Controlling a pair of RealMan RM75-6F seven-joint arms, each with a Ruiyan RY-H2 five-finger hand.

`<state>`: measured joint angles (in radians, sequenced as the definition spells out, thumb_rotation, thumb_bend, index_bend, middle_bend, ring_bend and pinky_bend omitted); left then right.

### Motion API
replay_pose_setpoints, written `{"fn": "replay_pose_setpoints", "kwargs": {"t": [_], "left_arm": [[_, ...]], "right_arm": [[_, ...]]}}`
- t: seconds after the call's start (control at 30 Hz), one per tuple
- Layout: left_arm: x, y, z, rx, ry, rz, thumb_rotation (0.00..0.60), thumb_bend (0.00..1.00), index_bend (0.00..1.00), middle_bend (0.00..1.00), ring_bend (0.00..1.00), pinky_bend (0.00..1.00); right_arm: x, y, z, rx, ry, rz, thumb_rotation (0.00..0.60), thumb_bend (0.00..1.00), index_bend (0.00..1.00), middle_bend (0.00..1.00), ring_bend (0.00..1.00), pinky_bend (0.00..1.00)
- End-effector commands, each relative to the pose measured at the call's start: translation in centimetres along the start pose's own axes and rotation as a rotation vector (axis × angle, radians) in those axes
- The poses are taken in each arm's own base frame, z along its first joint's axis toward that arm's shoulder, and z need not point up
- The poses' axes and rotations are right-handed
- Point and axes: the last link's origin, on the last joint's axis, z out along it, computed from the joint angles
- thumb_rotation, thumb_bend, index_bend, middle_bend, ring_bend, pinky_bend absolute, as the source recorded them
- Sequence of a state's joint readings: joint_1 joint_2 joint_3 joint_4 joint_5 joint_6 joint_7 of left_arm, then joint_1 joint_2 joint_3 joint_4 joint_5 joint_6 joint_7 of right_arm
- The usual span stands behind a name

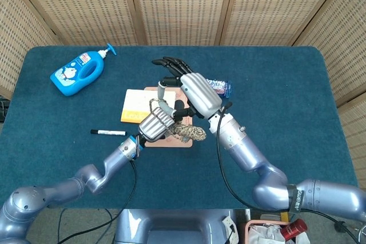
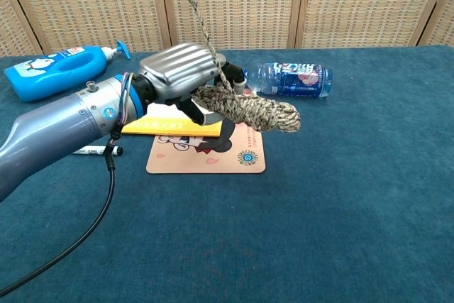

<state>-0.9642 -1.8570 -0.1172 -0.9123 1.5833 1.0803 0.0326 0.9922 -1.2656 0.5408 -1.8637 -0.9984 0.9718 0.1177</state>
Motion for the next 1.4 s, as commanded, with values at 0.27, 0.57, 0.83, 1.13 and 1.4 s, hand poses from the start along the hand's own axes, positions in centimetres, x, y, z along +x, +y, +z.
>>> {"fn": "replay_pose_setpoints", "kwargs": {"t": [0.27,0.57,0.83,1.13,1.4], "left_arm": [[-0.1,1.1,-0.2,-0.08,-0.001,0.005,0.6,0.55,0.68,0.52,0.44,0.5],[0.2,1.6,-1.5,-0.186,0.01,-0.003,0.6,0.56,0.68,0.52,0.44,0.5],[1.0,1.4,-3.1,-0.253,0.054,-0.087,0.6,0.57,0.68,0.52,0.44,0.5],[1.8,1.8,-4.5,-0.285,0.119,-0.226,0.6,0.59,0.68,0.52,0.44,0.5],[3.2,0.9,-4.8,-0.267,0.195,-0.297,0.6,0.59,0.69,0.52,0.44,0.5]], "right_arm": [[1.4,-0.1,0.8,-0.044,0.054,0.059,0.6,0.49,0.74,0.11,0.0,0.0],[3.2,2.3,1.5,-0.137,0.114,0.058,0.6,0.49,0.74,0.11,0.0,0.0],[4.6,6.3,1.2,-0.274,0.126,0.076,0.6,0.49,0.74,0.11,0.0,0.0],[5.2,10.4,0.0,-0.379,0.111,0.117,0.6,0.49,0.74,0.11,0.0,0.0],[5.2,13.6,-1.8,-0.455,0.09,0.145,0.6,0.49,0.74,0.11,0.0,0.0]]}}
